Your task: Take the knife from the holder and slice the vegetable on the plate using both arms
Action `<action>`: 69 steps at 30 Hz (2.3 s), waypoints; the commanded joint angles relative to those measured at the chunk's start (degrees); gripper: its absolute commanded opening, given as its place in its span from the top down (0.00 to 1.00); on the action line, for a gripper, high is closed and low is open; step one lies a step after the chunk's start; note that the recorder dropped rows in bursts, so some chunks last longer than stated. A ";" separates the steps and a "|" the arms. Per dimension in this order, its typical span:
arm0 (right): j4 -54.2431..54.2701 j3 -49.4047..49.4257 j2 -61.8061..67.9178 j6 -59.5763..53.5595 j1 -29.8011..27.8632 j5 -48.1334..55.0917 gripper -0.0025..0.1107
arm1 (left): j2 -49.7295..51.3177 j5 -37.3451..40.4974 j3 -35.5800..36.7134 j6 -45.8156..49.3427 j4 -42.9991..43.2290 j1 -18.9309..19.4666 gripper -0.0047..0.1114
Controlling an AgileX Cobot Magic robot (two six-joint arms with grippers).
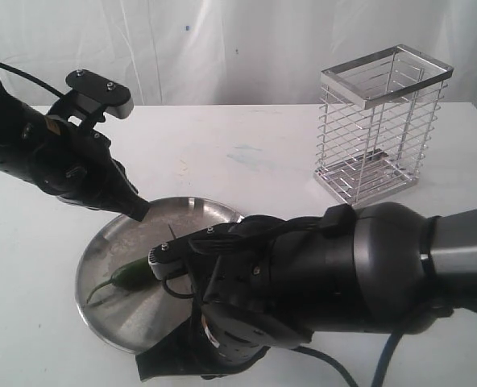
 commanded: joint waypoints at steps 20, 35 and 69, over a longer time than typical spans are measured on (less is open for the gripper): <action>-1.23 0.14 1.42 0.92 0.07 -1.08 0.98 | 1.89 -2.44 0.62 0.17 -2.92 0.00 0.96; -1.23 0.14 1.42 1.30 0.07 -1.34 0.98 | 10.18 -13.10 1.90 2.74 -11.96 0.00 0.96; -1.23 0.14 1.42 1.30 0.07 -1.28 0.98 | 16.56 -11.77 -2.52 1.76 -28.10 0.00 0.96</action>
